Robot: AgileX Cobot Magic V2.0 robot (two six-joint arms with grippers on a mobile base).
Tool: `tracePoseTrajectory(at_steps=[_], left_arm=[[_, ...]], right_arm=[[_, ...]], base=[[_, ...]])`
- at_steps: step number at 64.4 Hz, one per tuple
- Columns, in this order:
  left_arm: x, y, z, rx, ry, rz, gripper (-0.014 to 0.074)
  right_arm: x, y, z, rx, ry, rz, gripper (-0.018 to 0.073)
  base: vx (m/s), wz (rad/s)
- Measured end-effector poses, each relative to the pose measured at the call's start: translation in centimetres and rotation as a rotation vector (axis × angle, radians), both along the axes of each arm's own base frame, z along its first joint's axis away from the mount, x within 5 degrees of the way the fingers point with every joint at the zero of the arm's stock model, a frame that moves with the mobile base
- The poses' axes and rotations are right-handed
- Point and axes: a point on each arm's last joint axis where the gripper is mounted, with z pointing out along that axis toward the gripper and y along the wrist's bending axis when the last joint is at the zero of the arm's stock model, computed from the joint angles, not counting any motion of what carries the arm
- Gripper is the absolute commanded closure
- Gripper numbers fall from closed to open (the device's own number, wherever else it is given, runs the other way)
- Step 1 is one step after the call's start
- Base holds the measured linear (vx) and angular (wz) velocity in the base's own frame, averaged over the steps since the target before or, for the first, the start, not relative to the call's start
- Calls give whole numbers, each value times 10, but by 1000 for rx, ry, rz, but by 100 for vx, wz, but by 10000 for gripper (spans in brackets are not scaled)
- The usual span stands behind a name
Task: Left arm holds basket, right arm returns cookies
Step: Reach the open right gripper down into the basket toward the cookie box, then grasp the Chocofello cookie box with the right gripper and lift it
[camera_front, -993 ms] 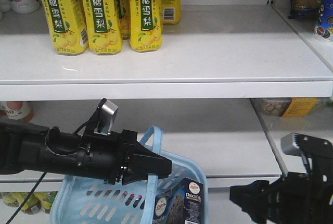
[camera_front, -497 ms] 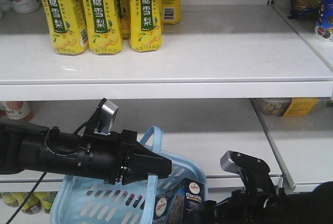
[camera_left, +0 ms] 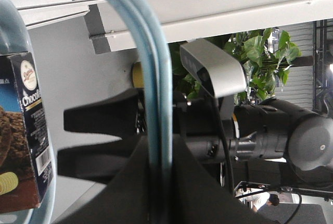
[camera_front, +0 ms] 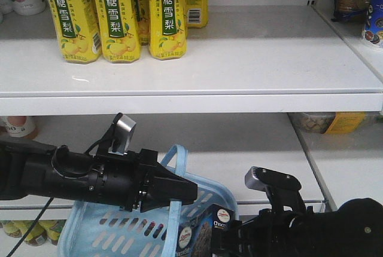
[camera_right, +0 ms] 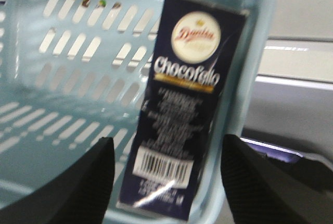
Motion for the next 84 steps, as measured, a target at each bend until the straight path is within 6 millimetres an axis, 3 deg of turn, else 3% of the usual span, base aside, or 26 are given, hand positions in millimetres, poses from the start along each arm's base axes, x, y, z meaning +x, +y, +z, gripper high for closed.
tracePoseTrajectory(at_steps=[25,84], left_arm=[[0,0,0,0,0,0,603],[0,1,-2,23,-6,-4,603]], right_arm=[[17,10,1,-1,-23,-22,92],[34,24,-36,-46,127,-66,103]], base=[[0,0],[0,0]])
